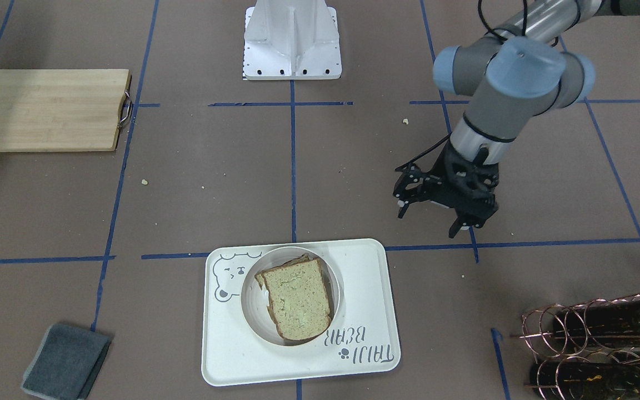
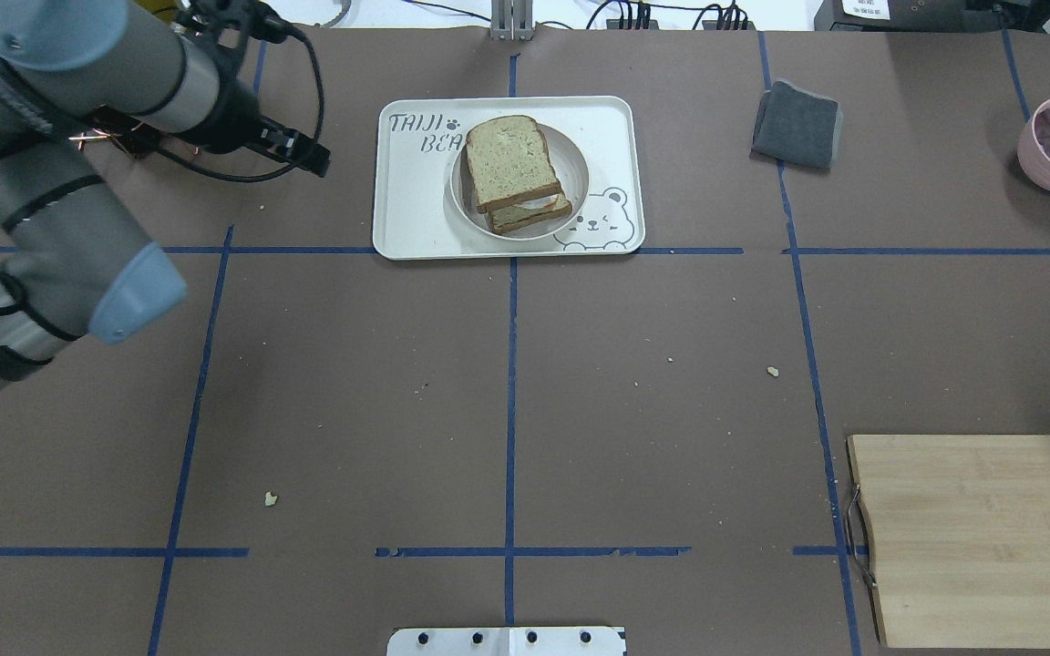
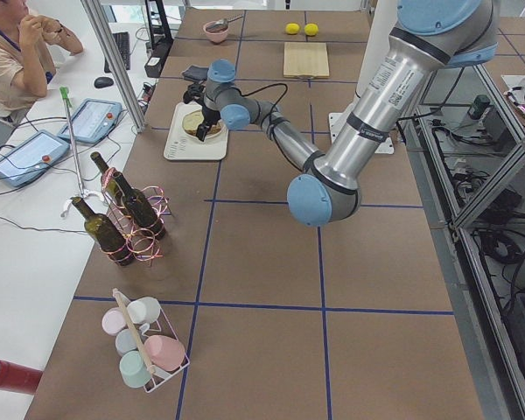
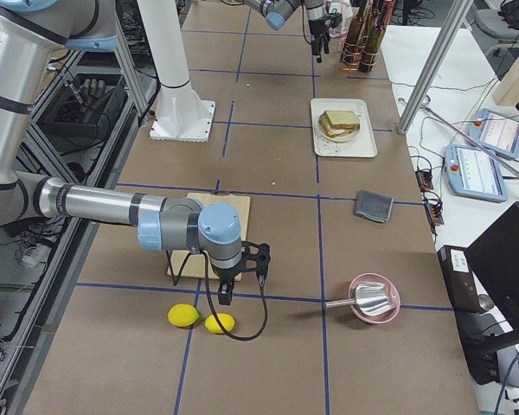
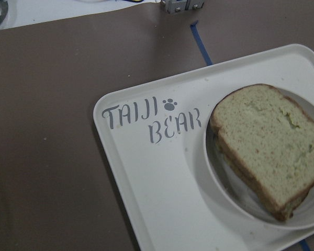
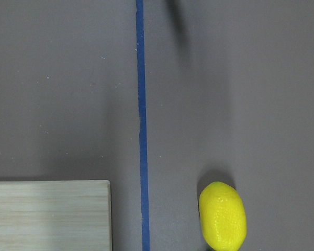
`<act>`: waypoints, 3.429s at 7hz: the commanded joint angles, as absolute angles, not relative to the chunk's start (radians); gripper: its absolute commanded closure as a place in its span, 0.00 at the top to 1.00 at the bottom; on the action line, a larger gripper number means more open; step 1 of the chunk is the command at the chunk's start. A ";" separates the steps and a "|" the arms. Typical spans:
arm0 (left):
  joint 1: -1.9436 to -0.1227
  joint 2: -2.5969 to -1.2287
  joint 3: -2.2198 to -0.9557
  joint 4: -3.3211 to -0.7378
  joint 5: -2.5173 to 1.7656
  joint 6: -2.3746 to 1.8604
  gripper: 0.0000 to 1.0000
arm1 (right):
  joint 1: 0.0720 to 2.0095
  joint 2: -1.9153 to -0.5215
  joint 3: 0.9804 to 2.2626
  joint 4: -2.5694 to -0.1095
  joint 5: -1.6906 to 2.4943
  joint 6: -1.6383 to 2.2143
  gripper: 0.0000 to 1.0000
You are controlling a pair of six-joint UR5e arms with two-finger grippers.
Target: Make sandwich and place on tray
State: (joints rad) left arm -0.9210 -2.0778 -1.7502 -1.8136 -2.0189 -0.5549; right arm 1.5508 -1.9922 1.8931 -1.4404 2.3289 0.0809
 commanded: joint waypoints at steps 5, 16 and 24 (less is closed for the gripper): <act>-1.470 -1.668 -1.829 -1.264 -2.198 0.258 1.00 | 1.557 -1.993 1.896 -1.440 2.324 0.080 1.00; -1.611 -1.409 -1.796 -1.371 -2.270 0.301 1.00 | 1.557 -1.997 1.893 -1.439 2.322 0.078 1.00; -1.609 -1.355 -1.847 -1.416 -2.301 0.305 1.00 | 1.557 -1.993 1.894 -1.439 2.322 0.077 1.00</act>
State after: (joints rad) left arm -1.6114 -1.3518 -1.8472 -1.4137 -2.2993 0.3045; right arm 1.5570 -1.9927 1.8944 -1.4389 2.3225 0.0767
